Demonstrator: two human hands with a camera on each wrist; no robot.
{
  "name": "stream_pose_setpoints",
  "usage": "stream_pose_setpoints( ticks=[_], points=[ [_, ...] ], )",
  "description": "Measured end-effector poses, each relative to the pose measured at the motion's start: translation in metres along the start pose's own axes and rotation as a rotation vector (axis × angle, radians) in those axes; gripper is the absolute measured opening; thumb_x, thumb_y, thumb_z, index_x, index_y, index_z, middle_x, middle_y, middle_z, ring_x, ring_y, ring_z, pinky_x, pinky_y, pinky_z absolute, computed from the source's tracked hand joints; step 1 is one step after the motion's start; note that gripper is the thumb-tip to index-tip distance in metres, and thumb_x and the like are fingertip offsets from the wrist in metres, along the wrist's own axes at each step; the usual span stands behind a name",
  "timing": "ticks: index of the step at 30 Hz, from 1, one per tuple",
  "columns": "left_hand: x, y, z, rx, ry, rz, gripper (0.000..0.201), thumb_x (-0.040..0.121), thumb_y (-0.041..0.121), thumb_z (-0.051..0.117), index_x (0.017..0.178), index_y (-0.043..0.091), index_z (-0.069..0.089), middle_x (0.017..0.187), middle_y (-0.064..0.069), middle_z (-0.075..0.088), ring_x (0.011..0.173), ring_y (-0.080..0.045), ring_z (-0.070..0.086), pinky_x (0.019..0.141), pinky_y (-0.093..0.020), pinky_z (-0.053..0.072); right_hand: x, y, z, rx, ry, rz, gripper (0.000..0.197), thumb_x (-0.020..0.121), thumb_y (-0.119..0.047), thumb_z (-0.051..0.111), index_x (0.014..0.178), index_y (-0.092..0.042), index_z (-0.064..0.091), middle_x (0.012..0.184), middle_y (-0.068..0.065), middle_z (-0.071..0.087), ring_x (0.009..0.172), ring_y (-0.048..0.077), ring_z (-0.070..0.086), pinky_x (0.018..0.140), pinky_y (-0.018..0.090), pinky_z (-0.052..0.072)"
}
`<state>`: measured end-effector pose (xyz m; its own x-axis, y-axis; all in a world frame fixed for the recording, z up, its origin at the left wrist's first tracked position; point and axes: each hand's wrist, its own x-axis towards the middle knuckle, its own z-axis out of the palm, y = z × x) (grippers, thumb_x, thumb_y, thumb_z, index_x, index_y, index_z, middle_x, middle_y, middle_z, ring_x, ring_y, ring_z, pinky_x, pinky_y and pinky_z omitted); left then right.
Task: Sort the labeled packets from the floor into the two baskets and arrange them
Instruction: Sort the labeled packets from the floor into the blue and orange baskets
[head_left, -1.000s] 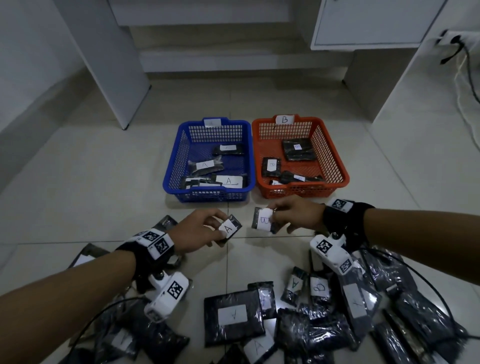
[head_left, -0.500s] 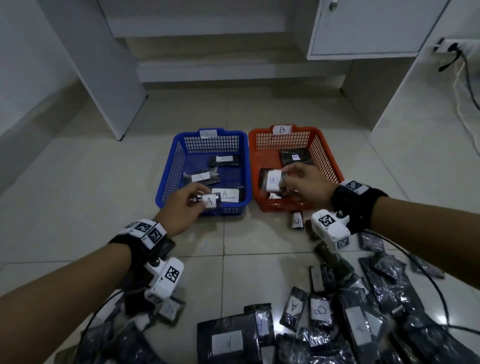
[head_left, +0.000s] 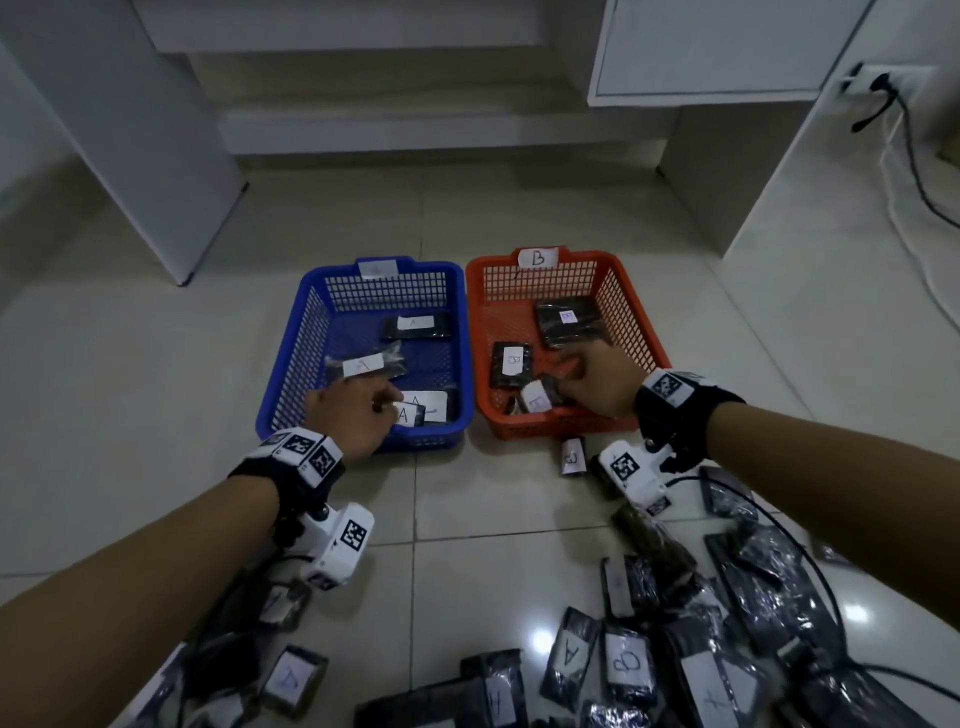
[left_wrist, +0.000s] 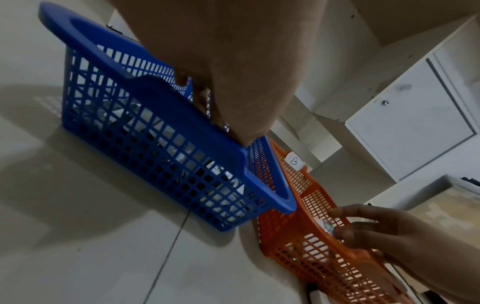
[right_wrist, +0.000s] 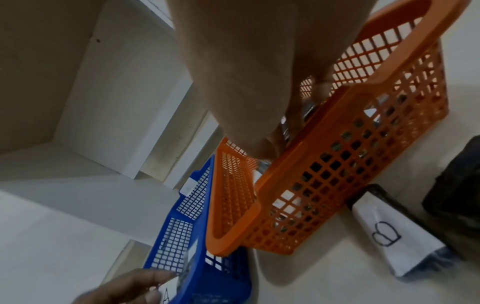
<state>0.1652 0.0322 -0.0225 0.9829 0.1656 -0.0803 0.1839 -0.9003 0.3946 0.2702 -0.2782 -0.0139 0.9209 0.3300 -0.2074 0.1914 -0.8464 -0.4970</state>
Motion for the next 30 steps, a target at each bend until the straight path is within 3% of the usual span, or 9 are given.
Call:
stream_pose_setpoints(
  ticks=[2, 5, 10, 12, 15, 18, 25, 28, 30],
  points=[
    [-0.001, 0.002, -0.001, 0.047, 0.051, -0.042, 0.016, 0.088, 0.039, 0.065, 0.104, 0.038, 0.069, 0.121, 0.01, 0.066, 0.12, -0.025, 0.051, 0.102, -0.044, 0.027, -0.001, 0.0, 0.001, -0.052, 0.051, 0.004, 0.026, 0.09, -0.026, 0.069, 0.115, -0.023, 0.067, 0.109, -0.003, 0.071, 0.096, 0.017, 0.066, 0.086, 0.032, 0.054],
    [-0.004, 0.004, -0.006, 0.042, 0.163, -0.001, 0.017, 0.085, 0.037, 0.069, 0.102, 0.034, 0.071, 0.121, 0.007, 0.063, 0.121, -0.03, 0.045, 0.092, -0.046, 0.028, -0.008, 0.002, -0.001, -0.102, 0.155, -0.09, 0.025, 0.091, -0.022, 0.066, 0.116, -0.019, 0.067, 0.109, 0.002, 0.072, 0.097, 0.021, 0.068, 0.088, 0.041, 0.057],
    [-0.031, 0.021, 0.0, -0.06, 0.323, 0.327, 0.017, 0.082, 0.025, 0.075, 0.097, 0.025, 0.066, 0.098, 0.006, 0.063, 0.097, -0.024, 0.051, 0.083, -0.04, 0.036, -0.049, 0.003, 0.002, -0.07, 0.207, -0.421, 0.01, 0.091, -0.019, 0.062, 0.1, -0.021, 0.065, 0.093, -0.007, 0.066, 0.078, 0.011, 0.061, 0.072, 0.03, 0.053],
    [-0.049, 0.032, 0.005, -0.184, 0.213, 0.494, 0.016, 0.084, 0.019, 0.073, 0.094, 0.024, 0.062, 0.085, 0.01, 0.059, 0.082, -0.014, 0.052, 0.074, -0.036, 0.044, -0.07, 0.008, 0.016, -0.249, 0.057, -0.509, 0.012, 0.091, -0.024, 0.059, 0.101, -0.024, 0.065, 0.094, -0.006, 0.067, 0.08, 0.013, 0.063, 0.071, 0.035, 0.055],
    [-0.078, 0.043, 0.016, -0.284, -0.143, 0.549, 0.014, 0.089, 0.023, 0.069, 0.098, 0.028, 0.06, 0.079, 0.013, 0.059, 0.072, -0.01, 0.057, 0.063, -0.03, 0.051, -0.09, 0.024, 0.046, -0.685, -0.194, -0.46, 0.039, 0.09, -0.025, 0.057, 0.128, -0.017, 0.06, 0.13, 0.008, 0.06, 0.116, 0.027, 0.059, 0.091, 0.042, 0.053],
    [-0.098, 0.043, 0.028, -0.134, -0.378, 0.608, 0.016, 0.091, 0.035, 0.064, 0.106, 0.034, 0.059, 0.081, 0.017, 0.059, 0.076, -0.006, 0.059, 0.067, -0.028, 0.052, -0.103, 0.033, 0.064, -0.733, -0.219, -0.359, 0.054, 0.091, -0.019, 0.055, 0.144, -0.015, 0.045, 0.149, 0.011, 0.04, 0.131, 0.032, 0.042, 0.099, 0.048, 0.046],
    [-0.1, 0.042, 0.031, 0.013, -0.501, 0.547, 0.016, 0.093, 0.035, 0.057, 0.109, 0.033, 0.061, 0.089, 0.017, 0.062, 0.077, -0.001, 0.058, 0.072, -0.026, 0.052, -0.092, 0.038, 0.067, -0.434, -0.209, -0.342, 0.056, 0.081, 0.008, 0.057, 0.13, -0.019, 0.065, 0.137, 0.003, 0.053, 0.126, 0.025, 0.051, 0.1, 0.042, 0.048],
    [-0.095, 0.045, 0.032, 0.001, -0.517, 0.498, 0.015, 0.093, 0.034, 0.058, 0.108, 0.033, 0.062, 0.086, 0.019, 0.062, 0.077, -0.001, 0.06, 0.071, -0.025, 0.052, -0.086, 0.045, 0.06, -0.523, -0.247, -0.383, 0.064, 0.082, 0.004, 0.059, 0.14, -0.025, 0.056, 0.147, 0.003, 0.05, 0.134, 0.027, 0.046, 0.104, 0.043, 0.045],
    [-0.092, 0.048, 0.035, -0.031, -0.507, 0.477, 0.015, 0.093, 0.031, 0.059, 0.107, 0.033, 0.062, 0.085, 0.019, 0.063, 0.076, -0.002, 0.062, 0.071, -0.026, 0.054, -0.086, 0.047, 0.057, -0.576, -0.251, -0.377, 0.061, 0.088, -0.005, 0.057, 0.144, -0.029, 0.05, 0.141, 0.004, 0.053, 0.13, 0.027, 0.046, 0.1, 0.043, 0.044]
  ],
)
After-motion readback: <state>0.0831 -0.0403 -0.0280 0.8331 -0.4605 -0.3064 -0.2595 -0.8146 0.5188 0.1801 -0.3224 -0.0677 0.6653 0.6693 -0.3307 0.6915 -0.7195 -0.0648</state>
